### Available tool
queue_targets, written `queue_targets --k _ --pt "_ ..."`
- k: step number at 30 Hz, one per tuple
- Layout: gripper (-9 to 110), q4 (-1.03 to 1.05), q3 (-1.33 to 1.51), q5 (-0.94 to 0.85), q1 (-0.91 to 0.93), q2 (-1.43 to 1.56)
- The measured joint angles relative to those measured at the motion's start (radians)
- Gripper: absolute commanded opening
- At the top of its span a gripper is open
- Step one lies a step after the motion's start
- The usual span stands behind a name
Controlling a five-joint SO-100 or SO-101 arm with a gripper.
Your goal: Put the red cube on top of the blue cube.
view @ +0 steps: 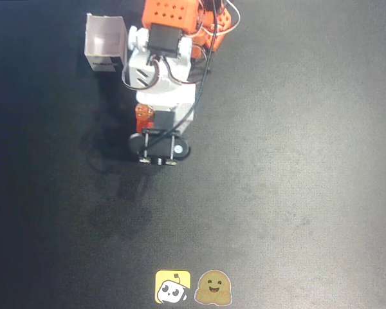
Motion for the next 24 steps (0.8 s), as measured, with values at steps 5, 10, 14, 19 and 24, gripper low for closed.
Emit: queue_targets --k 5,10,14,19,24 --pt "11 -0.017 0.011 0.014 0.003 -0.023" --pt "11 -0.017 0.017 0.021 0.003 -0.049" --pt "11 -0.017 0.026 0.026 0.003 -0.055" --pt "11 -0.017 0.037 0.029 0.003 -0.055" --pt "13 -0.023 0.041 0.029 0.003 -0.055"
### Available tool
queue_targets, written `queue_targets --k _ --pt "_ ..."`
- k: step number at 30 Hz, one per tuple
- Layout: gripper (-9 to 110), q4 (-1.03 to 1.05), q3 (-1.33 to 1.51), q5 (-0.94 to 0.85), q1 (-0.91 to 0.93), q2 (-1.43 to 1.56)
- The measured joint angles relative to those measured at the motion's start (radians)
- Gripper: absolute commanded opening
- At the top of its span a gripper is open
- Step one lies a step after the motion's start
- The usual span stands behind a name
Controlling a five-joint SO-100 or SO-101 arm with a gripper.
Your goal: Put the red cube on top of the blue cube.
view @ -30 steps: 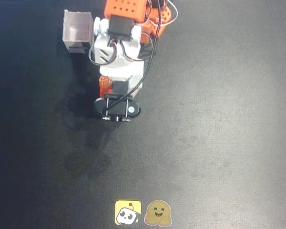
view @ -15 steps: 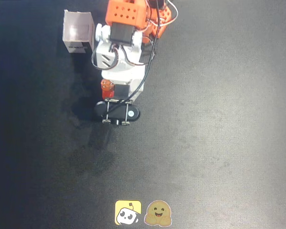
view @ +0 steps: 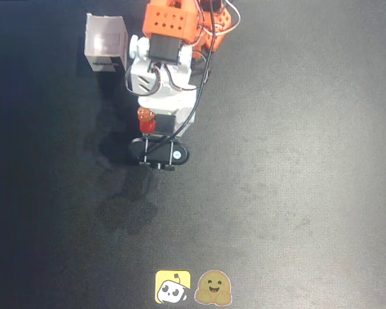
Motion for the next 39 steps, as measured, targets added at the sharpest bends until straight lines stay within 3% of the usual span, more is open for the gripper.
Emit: queue_targets --k 6,28,39 --pt "20 -0.003 0.008 0.003 0.000 -0.002" --pt "21 -0.014 0.008 0.009 0.000 0.011" --pt "17 0.209 -0.215 -0.003 0.002 0.034"
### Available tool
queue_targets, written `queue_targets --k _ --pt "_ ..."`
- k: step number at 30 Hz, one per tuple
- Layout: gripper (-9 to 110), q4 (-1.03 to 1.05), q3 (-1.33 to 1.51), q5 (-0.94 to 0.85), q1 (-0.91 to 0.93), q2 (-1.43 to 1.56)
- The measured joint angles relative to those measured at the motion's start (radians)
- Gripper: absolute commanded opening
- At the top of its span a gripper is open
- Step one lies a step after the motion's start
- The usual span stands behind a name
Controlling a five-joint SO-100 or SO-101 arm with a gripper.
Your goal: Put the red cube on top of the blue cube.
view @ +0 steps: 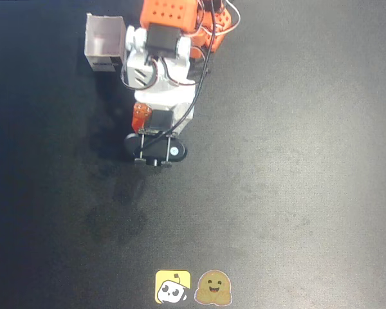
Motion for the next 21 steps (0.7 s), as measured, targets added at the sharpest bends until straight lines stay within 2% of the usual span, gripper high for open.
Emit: queue_targets --k 14,21 --pt "0 0.241 -0.178 -0.020 0.000 0.137" --pt "0 0.298 -0.172 -0.025 0.002 0.276"
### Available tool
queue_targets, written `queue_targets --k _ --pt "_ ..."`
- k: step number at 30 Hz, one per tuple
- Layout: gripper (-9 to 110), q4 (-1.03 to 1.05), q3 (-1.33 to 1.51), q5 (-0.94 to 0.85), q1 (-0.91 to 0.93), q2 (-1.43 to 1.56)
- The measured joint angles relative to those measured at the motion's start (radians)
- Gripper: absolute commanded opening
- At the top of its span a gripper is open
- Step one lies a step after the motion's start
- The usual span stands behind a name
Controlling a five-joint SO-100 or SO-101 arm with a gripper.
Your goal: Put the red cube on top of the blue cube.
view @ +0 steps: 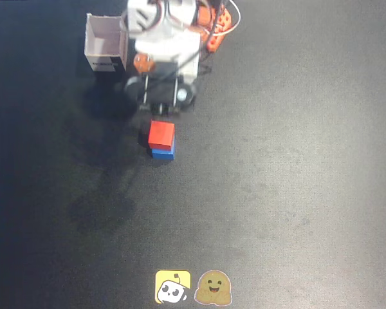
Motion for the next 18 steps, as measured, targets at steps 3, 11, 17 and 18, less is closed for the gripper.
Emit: queue_targets --k 3,11,17,18 --pt "0 0.005 0.044 -0.011 0.000 0.072" --pt "0 0.006 0.219 -0.029 0.000 0.305" --pt "0 0.006 0.356 -0.049 -0.017 0.477" --pt "0 0.003 0.380 -0.052 -0.023 0.512"
